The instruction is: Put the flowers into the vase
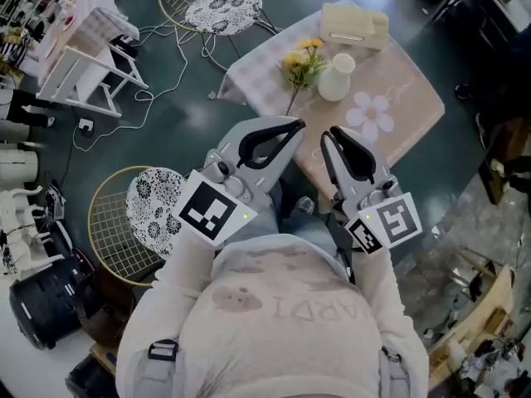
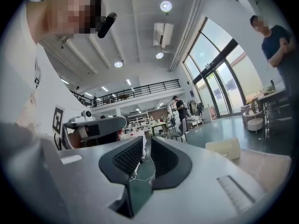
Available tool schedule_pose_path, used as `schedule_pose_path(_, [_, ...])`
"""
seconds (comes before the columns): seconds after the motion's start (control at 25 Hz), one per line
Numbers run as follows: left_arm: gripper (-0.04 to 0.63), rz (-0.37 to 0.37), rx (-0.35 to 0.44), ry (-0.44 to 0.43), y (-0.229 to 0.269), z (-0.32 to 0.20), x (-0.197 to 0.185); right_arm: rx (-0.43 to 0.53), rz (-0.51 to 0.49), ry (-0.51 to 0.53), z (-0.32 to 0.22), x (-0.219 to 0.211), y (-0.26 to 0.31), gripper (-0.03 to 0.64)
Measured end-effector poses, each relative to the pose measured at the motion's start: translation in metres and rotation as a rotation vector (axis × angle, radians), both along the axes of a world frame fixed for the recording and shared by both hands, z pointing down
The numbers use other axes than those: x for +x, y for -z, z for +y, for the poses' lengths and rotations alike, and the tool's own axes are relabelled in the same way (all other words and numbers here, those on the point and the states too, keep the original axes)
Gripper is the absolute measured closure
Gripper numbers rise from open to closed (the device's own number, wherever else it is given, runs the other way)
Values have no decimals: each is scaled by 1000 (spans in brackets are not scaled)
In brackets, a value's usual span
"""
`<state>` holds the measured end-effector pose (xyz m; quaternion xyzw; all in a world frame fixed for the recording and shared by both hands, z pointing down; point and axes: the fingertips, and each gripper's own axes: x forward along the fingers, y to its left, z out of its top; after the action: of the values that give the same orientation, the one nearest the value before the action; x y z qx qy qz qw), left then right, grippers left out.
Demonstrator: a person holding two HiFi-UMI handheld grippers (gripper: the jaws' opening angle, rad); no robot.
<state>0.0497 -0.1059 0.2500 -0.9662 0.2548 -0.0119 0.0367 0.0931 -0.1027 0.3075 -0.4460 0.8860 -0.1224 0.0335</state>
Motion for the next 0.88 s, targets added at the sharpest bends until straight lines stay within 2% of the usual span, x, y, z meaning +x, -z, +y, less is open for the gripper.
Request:
schedule_pose_path(0.2, [594,23,3,-67,2,-37,-7,-30,29,-65,-29,-9,-7,531])
schedule_pose_path(0.44, [594,18,4,-150,0,-93,-14,-110,47,-148,-84,-17,-32,521])
schedule_pose_path(0.68, [594,4,-31,-222,-17,-147,-27,-245,70,-236,-136,-26,-76,509])
schedule_pose_path(0.88, [594,-22,-64,-280,-39,-183,-30,-370,97,-270,-165,-29,-125,491])
